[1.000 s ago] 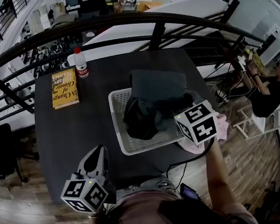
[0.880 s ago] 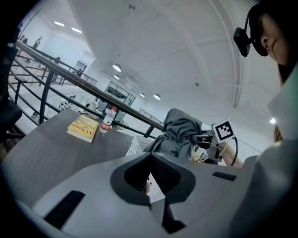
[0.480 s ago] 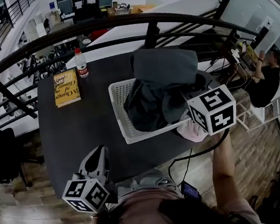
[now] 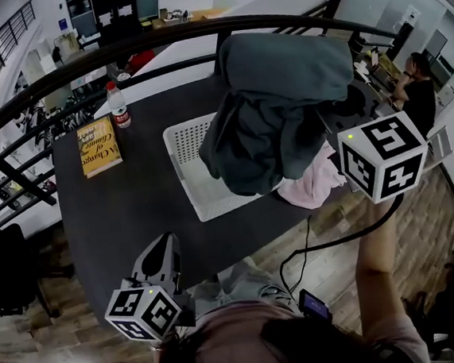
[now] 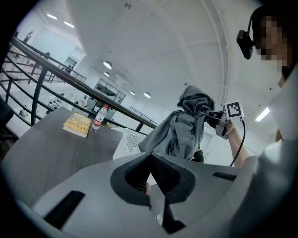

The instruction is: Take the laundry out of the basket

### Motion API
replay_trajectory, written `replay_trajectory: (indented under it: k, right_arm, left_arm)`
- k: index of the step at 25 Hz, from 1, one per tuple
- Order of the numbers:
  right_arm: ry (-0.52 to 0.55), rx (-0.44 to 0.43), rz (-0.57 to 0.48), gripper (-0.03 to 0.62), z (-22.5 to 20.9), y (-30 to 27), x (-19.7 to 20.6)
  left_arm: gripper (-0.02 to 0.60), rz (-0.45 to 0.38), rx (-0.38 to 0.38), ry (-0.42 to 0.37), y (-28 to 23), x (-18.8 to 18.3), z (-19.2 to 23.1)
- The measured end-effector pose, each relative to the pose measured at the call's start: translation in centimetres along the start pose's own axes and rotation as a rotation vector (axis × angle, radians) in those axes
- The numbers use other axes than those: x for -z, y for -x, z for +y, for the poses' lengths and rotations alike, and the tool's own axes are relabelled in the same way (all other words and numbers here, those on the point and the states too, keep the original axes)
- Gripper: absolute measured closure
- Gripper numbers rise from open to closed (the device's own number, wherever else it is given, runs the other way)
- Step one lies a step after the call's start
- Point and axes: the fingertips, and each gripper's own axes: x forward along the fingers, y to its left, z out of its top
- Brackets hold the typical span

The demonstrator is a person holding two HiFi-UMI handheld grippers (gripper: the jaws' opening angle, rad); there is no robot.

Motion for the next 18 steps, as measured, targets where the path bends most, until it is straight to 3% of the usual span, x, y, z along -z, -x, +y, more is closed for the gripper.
replay_trajectory:
  k: [8,18]
  right_arm:
    - [0.011,0.090,0.032,0.476,-1.8,5.2,1.2]
    - [-0.032,0.162,0.056,0.476,-6.2,9.7,5.3]
  left_arm:
    - [0.583,0.042,0.082,-0.030,-0.9,1.1,-2.4]
    - [0.583,0.089,0.114,-0.056,-3.5,3.3,-6.3]
